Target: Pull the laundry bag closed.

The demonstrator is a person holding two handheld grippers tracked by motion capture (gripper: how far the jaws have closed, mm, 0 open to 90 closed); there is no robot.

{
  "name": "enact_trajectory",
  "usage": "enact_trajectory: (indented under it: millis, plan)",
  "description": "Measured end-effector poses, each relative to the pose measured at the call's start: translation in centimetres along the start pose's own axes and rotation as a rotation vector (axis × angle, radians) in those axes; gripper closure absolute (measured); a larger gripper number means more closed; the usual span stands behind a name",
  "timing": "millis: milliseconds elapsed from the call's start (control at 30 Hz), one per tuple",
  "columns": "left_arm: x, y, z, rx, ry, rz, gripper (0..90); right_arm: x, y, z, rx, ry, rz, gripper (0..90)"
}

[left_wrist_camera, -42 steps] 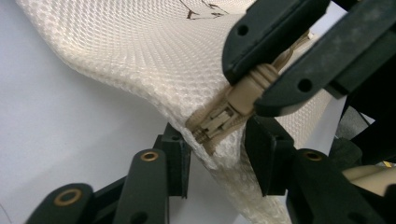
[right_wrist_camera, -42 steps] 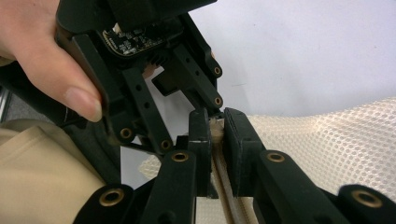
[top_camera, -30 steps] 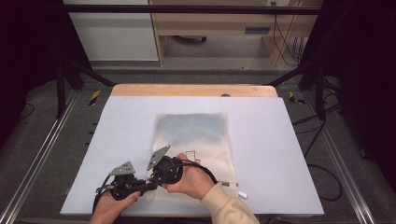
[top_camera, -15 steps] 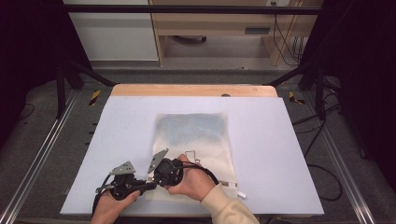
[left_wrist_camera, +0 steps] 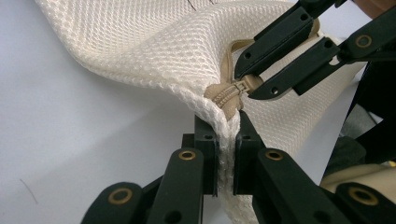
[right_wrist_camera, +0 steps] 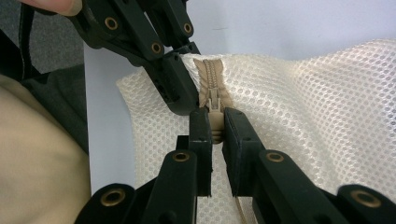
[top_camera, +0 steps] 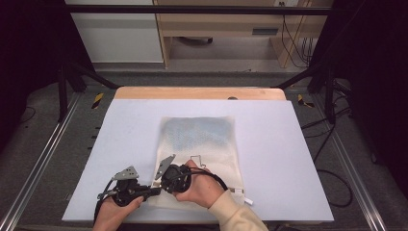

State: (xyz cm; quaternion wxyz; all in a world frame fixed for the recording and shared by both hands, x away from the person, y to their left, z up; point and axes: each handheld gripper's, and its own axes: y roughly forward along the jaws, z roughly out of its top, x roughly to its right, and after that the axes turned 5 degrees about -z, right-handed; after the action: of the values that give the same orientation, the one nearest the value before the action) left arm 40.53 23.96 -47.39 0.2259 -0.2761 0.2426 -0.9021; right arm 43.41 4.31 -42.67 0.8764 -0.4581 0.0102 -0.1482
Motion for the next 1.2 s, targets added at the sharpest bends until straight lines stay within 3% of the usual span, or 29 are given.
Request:
enact_trajectory:
  millis: [200,333,500,700,967,1200]
  plan:
    - [0.0,0.0,-0.1,-0.009,-0.015,0.005,83.9,-0.1,0.3,-0.2,-0.015,-0.016,0.002,82.6]
    - [0.0,0.0,-0.1,-0.043,0.005,0.031,84.4,-0.3,0.1,-0.1,0.018,0.004,-0.003,82.5]
    - [0.0,0.2,-0.1,-0.073,0.011,0.047,84.4,-0.5,-0.1,0.2,0.033,-0.011,-0.006,82.5]
    - [0.0,0.1,-0.1,-0.057,0.003,0.046,84.4,-0.6,0.1,0.1,0.021,-0.010,-0.013,82.5]
    - [0.1,-0.4,0.1,-0.038,-0.003,0.037,84.4,-0.3,0.6,-0.5,-0.049,-0.017,-0.024,82.6]
    - [0.3,-0.2,0.1,-0.047,0.009,0.038,84.3,0.1,0.4,-1.1,-0.042,0.001,-0.007,82.5]
